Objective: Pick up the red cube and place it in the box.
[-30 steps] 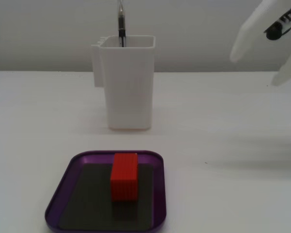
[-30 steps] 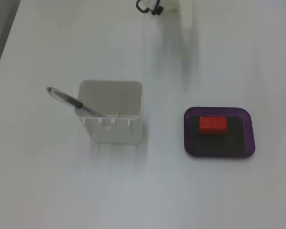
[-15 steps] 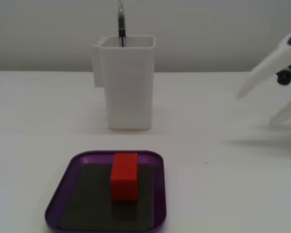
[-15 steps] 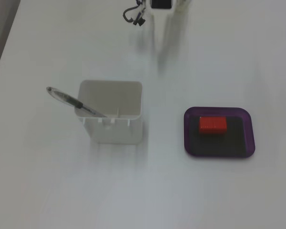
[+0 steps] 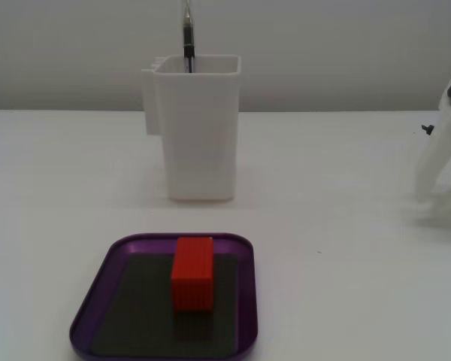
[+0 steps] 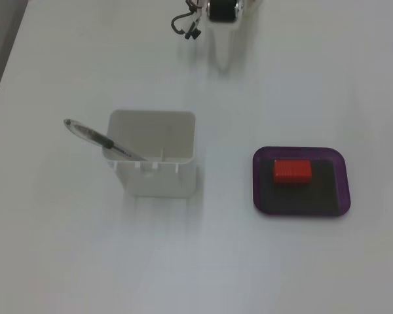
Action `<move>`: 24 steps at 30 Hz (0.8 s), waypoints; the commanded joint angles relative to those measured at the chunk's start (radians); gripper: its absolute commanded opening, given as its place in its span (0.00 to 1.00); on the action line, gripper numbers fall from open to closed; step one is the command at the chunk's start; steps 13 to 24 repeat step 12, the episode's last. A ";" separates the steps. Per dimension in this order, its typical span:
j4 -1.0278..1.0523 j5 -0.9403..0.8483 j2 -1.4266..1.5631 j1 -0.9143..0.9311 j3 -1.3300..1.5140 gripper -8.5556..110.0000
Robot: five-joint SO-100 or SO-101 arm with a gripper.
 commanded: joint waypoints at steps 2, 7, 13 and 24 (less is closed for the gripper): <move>0.000 0.012 0.086 -0.002 0.008 0.07; -0.008 0.006 0.087 0.000 0.008 0.07; -0.008 0.005 0.087 0.000 0.008 0.07; -0.008 0.005 0.087 0.000 0.008 0.07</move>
